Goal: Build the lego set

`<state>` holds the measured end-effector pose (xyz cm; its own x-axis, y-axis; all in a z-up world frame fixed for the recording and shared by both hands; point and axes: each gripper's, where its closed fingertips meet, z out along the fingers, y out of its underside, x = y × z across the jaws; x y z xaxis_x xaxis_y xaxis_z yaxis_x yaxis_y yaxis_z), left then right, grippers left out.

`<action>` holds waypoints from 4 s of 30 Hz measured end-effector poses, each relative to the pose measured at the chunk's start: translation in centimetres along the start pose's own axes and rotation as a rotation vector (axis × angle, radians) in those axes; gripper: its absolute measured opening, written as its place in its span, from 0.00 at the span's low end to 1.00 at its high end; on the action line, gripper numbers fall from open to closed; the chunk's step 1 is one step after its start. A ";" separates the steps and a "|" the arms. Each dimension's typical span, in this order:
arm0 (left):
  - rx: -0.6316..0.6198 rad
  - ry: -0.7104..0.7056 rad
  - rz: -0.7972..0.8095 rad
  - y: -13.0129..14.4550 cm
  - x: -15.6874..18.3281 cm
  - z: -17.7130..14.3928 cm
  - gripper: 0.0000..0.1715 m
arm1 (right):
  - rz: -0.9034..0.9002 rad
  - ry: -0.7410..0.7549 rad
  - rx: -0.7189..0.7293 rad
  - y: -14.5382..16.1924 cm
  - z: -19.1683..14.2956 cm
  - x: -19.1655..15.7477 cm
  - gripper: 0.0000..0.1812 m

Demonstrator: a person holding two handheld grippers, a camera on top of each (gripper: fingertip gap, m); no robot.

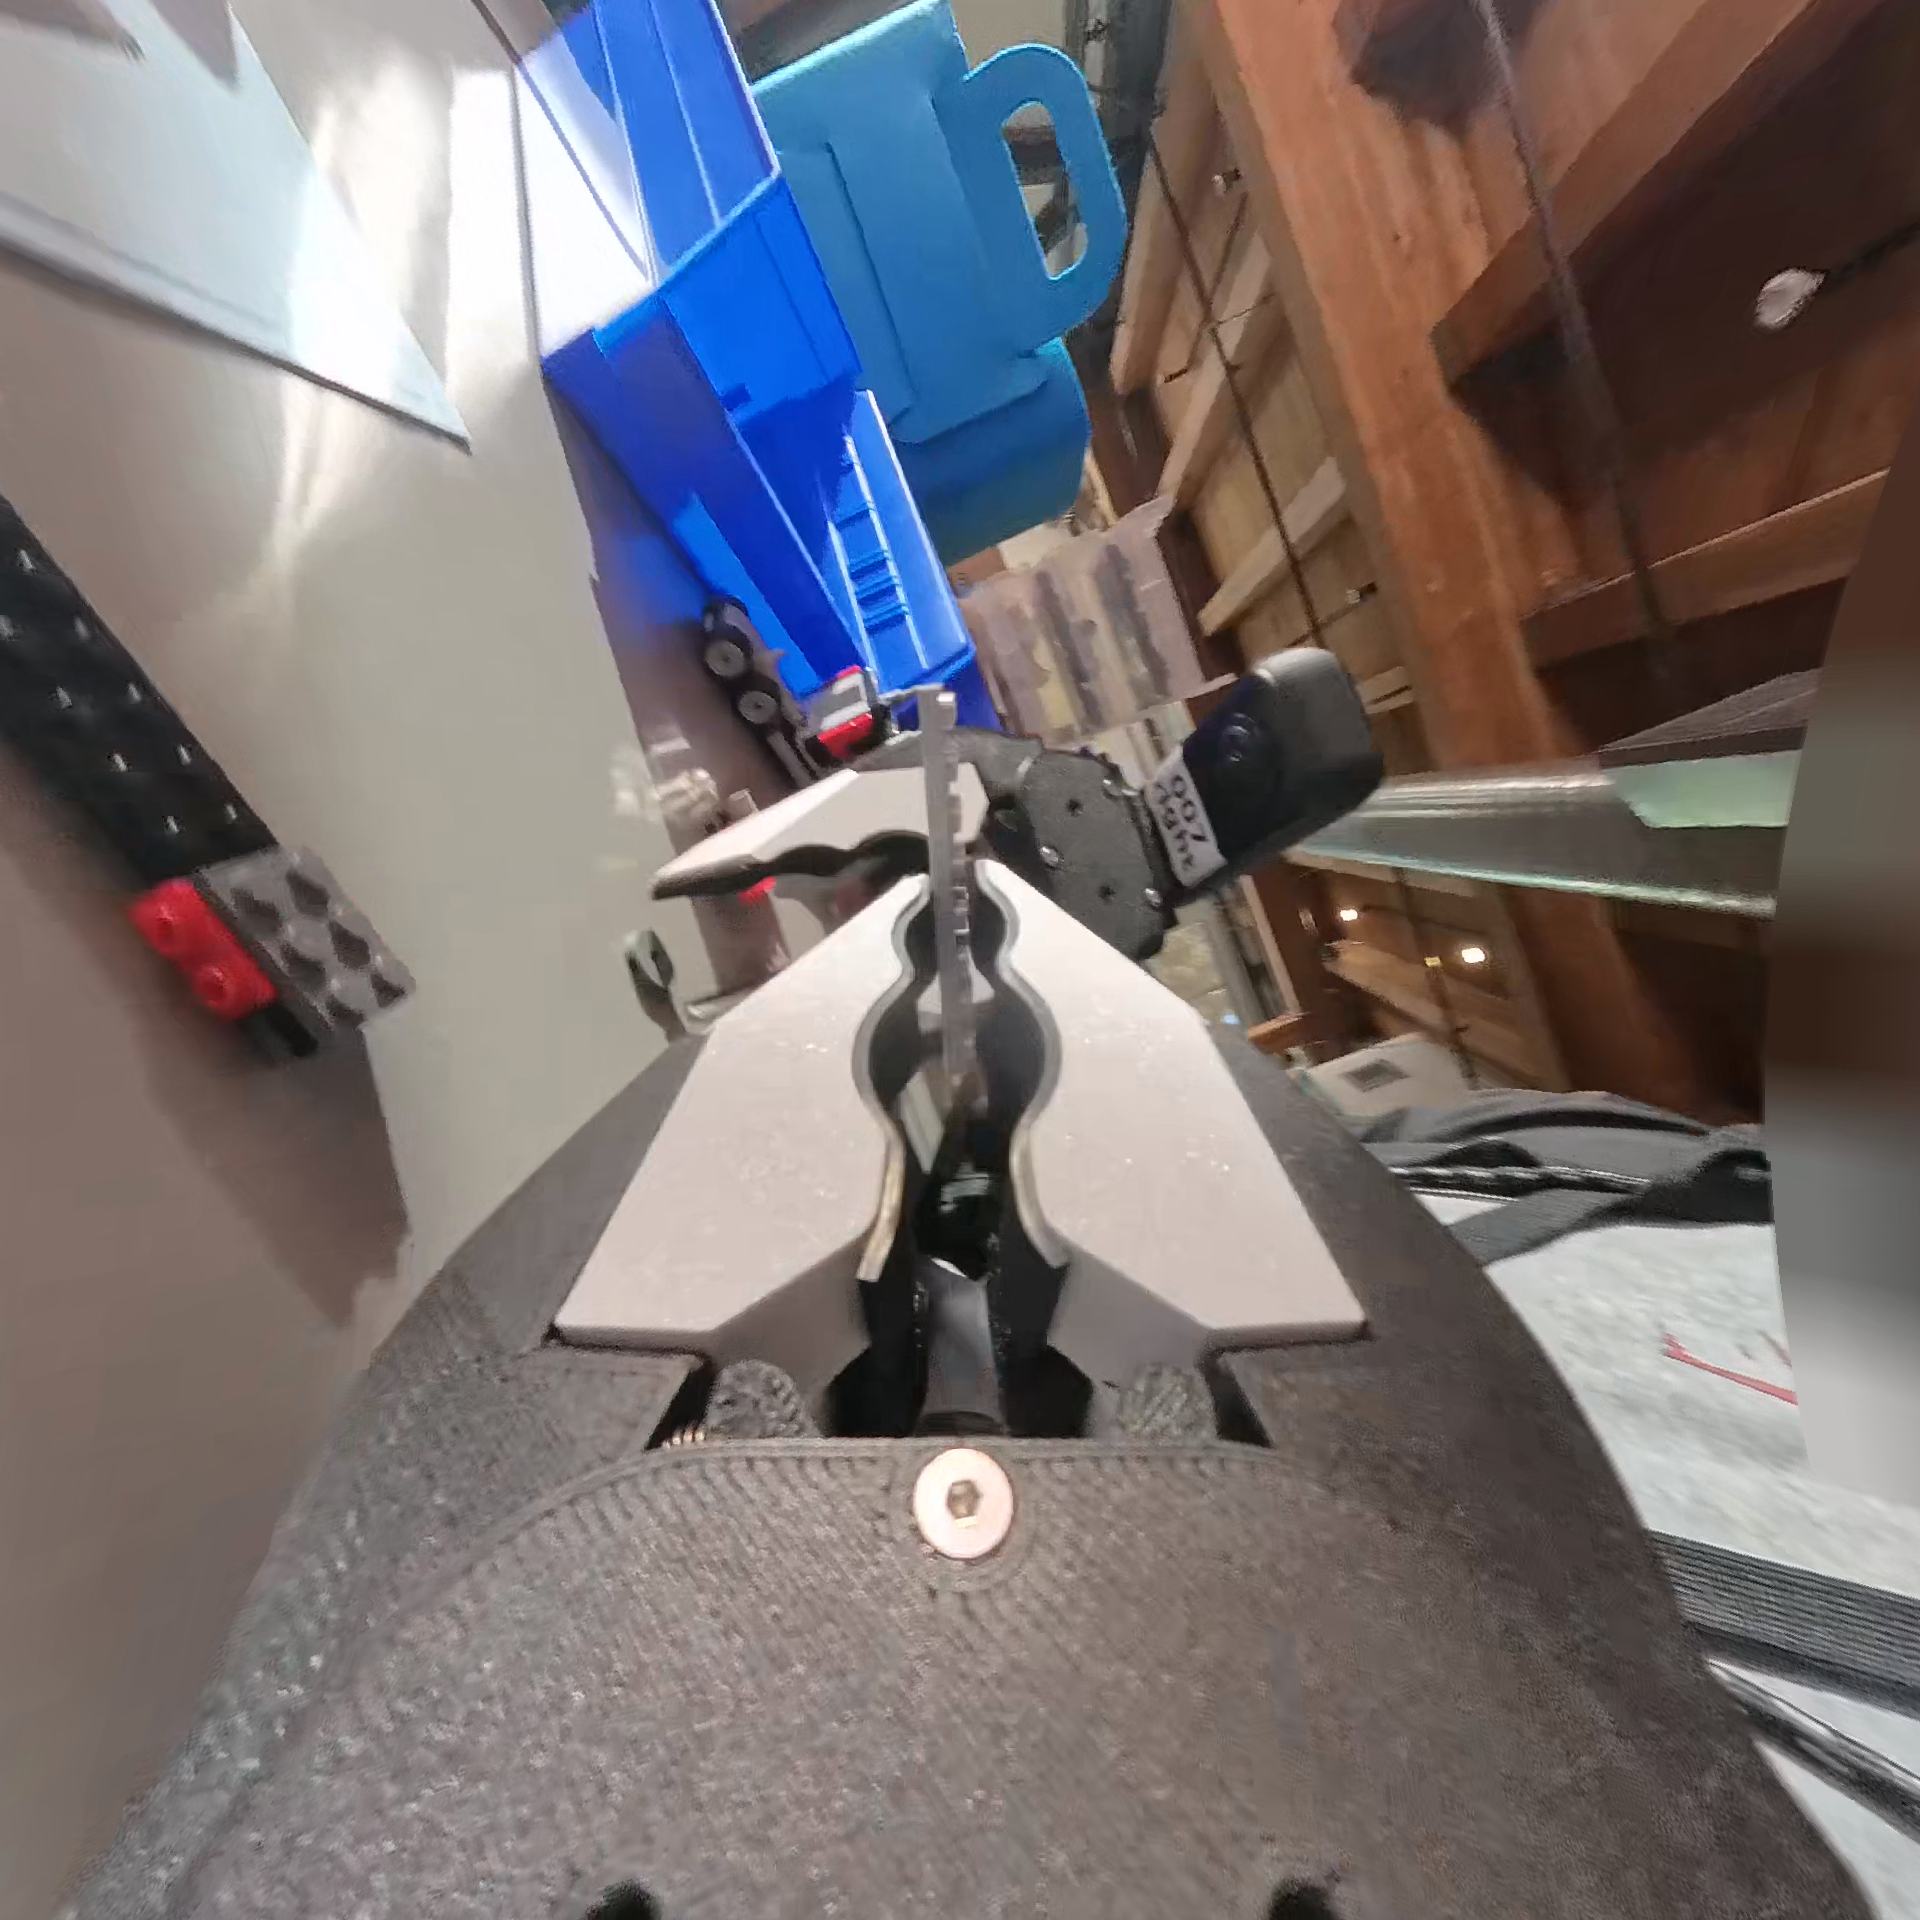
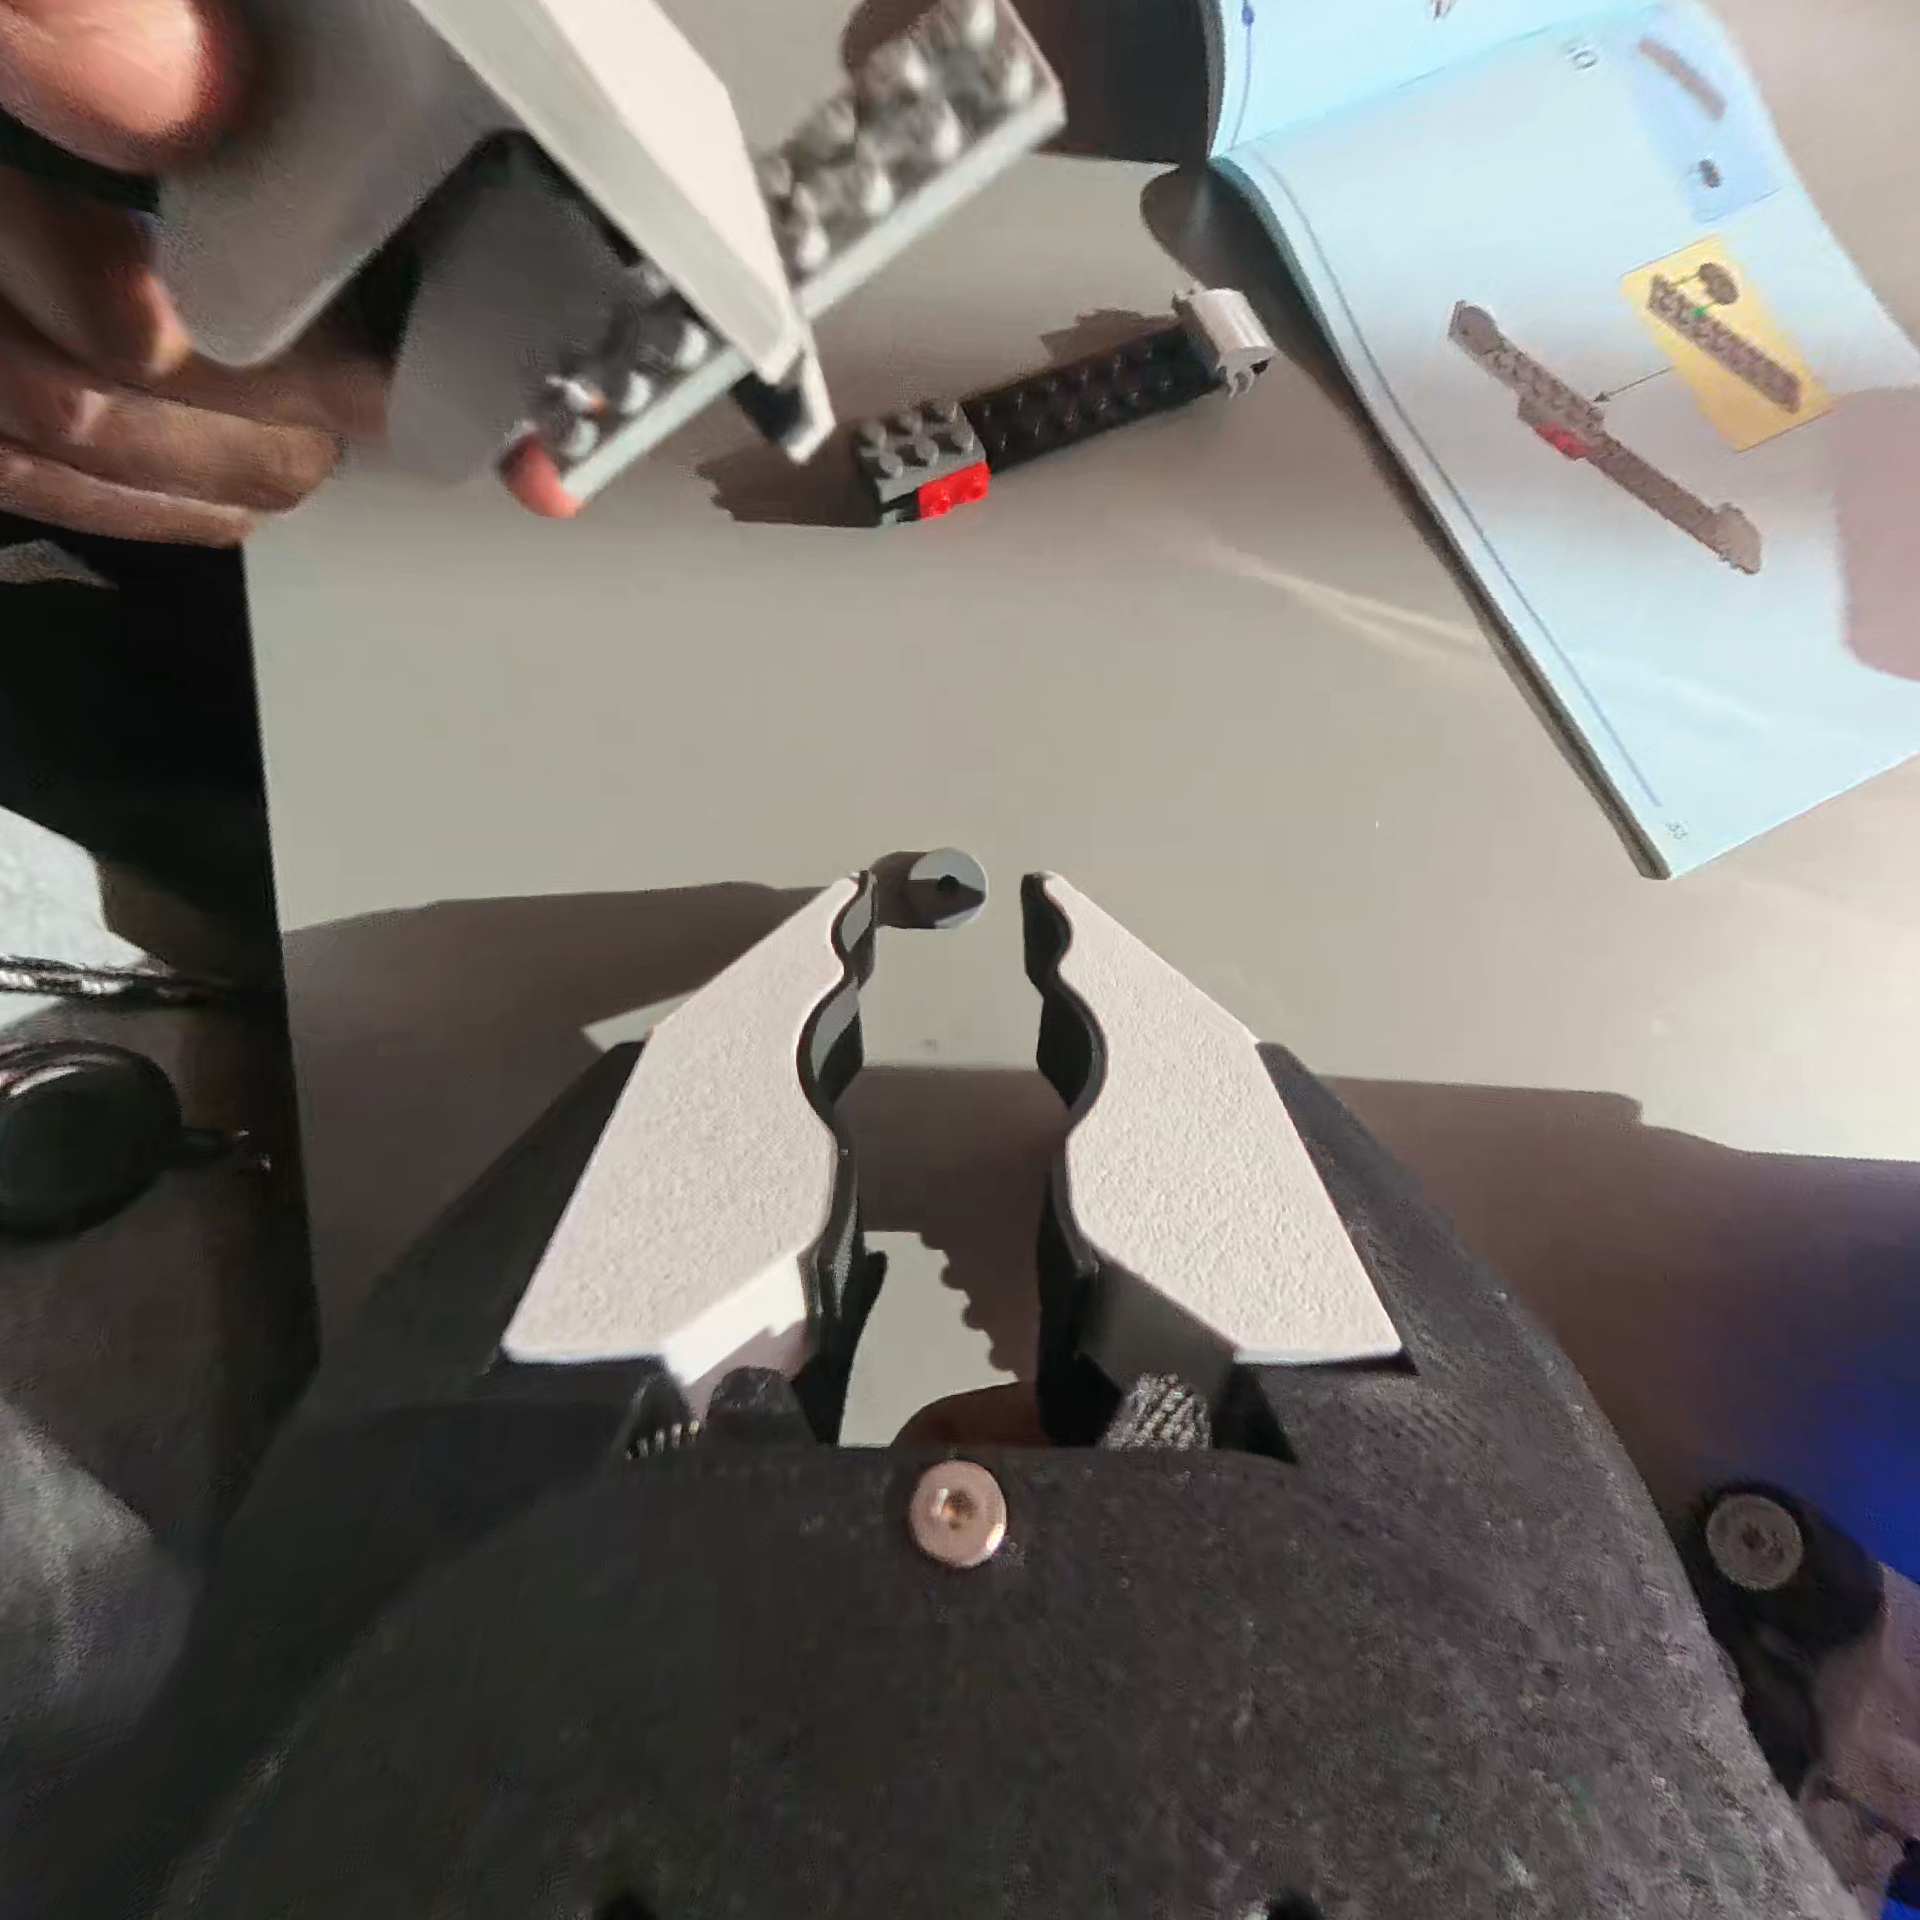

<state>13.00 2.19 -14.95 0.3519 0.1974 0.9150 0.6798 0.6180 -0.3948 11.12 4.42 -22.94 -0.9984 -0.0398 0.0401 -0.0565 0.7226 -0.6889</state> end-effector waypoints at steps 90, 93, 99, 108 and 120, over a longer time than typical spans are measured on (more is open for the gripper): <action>-0.091 0.047 -0.107 3.7 0.4 -0.1 0.02 | 0.759 -0.589 0.280 -8.0 -2.7 -2.6 0.07; -0.098 0.044 -0.059 3.9 0.7 -0.1 0.02 | 0.748 -0.613 0.292 -8.0 -3.0 -2.9 0.07; -0.125 0.025 0.079 4.3 1.1 -0.1 0.02 | 0.714 -0.657 0.340 -8.3 -3.9 -3.4 0.06; -0.136 0.001 0.235 4.1 1.7 0.0 0.03 | 0.694 -0.638 0.415 -9.0 -4.8 -3.5 0.06; -0.030 0.008 0.265 3.0 2.2 0.4 0.03 | 0.826 -0.565 0.609 -9.9 -5.2 -2.8 0.06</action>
<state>15.55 4.80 -14.10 0.5256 0.3432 0.7784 0.5821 0.5223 -0.6233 14.52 0.95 -12.46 -0.5823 -0.1247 -0.8034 0.7710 0.2289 -0.5943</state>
